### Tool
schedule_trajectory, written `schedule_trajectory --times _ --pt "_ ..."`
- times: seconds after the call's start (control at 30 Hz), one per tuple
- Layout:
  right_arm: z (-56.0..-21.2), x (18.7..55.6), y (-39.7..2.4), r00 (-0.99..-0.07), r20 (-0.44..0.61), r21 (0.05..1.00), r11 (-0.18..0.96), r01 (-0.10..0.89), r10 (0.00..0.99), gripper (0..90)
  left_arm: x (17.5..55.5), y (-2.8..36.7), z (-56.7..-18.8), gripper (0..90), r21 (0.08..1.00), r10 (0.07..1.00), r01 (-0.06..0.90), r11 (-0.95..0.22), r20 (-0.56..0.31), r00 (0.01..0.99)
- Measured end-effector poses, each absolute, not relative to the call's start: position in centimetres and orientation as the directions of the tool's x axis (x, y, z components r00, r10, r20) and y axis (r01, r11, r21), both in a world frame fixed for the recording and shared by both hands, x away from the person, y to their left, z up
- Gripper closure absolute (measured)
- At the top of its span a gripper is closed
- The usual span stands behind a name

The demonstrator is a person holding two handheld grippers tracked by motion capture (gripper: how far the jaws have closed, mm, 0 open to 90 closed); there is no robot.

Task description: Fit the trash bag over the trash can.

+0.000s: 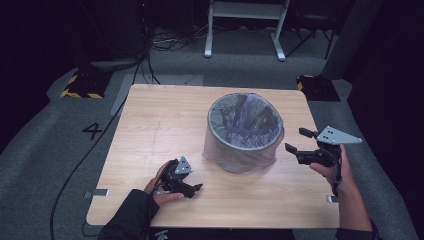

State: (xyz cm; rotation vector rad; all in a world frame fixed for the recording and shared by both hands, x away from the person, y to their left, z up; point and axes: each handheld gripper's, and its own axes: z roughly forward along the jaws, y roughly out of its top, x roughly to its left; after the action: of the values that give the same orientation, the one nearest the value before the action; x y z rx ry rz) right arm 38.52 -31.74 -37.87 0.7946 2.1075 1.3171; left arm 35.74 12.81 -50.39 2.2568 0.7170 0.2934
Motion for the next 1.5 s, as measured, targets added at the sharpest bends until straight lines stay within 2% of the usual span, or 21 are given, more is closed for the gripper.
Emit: schedule_trajectory --times 0.73,1.13,1.5 --pt "-34.0 39.1 -28.4 -0.742 -0.131 0.93 0.34 0.137 0.658 21.8 35.7 12.8 -50.4 15.1 0.712 0.575 0.408 -0.571 -0.008 0.818" --pt "-32.4 39.6 -26.1 -0.761 -0.162 0.917 0.381 0.118 0.628 21.7 35.7 12.8 -50.4 15.1 0.712 0.575 0.407 -0.572 -0.007 0.818" --pt "-32.4 41.6 -23.7 -0.776 -0.14 0.893 0.417 0.169 0.615 21.6 35.7 12.8 -50.4 15.0 0.712 0.573 0.407 -0.572 -0.007 0.819"
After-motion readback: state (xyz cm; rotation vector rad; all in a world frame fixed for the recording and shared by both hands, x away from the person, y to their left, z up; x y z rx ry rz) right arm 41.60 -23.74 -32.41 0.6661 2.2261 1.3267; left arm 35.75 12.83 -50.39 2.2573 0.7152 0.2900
